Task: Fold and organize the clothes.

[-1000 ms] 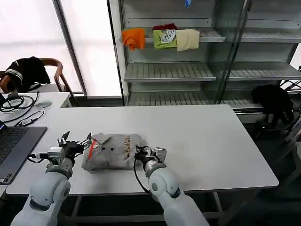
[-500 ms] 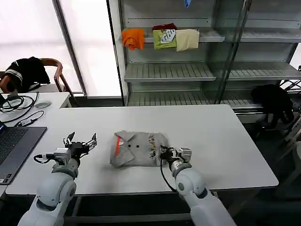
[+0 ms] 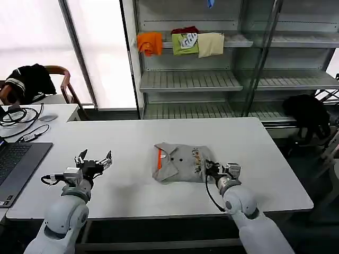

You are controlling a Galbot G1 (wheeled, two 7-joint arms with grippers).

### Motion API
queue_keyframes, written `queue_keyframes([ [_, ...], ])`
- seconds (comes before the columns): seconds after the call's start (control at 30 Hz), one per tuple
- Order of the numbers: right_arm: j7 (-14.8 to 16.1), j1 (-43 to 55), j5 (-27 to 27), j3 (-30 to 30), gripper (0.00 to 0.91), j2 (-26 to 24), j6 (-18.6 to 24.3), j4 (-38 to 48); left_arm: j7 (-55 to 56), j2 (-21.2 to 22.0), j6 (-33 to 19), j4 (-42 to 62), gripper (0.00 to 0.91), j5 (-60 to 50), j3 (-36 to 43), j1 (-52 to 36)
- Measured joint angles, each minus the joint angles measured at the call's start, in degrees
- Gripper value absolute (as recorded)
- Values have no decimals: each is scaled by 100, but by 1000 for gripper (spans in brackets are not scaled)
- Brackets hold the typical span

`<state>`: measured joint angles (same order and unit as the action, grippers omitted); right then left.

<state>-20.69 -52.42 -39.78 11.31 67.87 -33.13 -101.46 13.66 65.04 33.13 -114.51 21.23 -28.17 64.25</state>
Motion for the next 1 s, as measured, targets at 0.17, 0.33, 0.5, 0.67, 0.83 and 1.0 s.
queue_keyframes([
  [0.17, 191, -84, 320, 66, 907, -45, 51, -6, -1, 35, 0, -3, 907, -1, 6, 11],
  [0.33, 367, -159, 982, 171, 907, -15, 231, -96, -15, 84, -1, -23, 907, -8, -1, 46],
  [0.5, 517, -205, 1671, 193, 907, 89, 457, -406, -27, 115, 0, -30, 907, -9, -7, 86],
  [0.67, 603, -130, 2211, -4, 907, 266, 668, -583, -25, 158, 0, -62, 907, -7, 20, 102],
  [0.83, 586, 57, 2661, -347, 907, 566, 922, -497, -30, 190, -1, -89, 907, -6, 16, 164],
  [1.0, 514, 225, 2941, -656, 907, 969, 1130, -162, -36, 186, -1, -92, 907, 3, -6, 219],
])
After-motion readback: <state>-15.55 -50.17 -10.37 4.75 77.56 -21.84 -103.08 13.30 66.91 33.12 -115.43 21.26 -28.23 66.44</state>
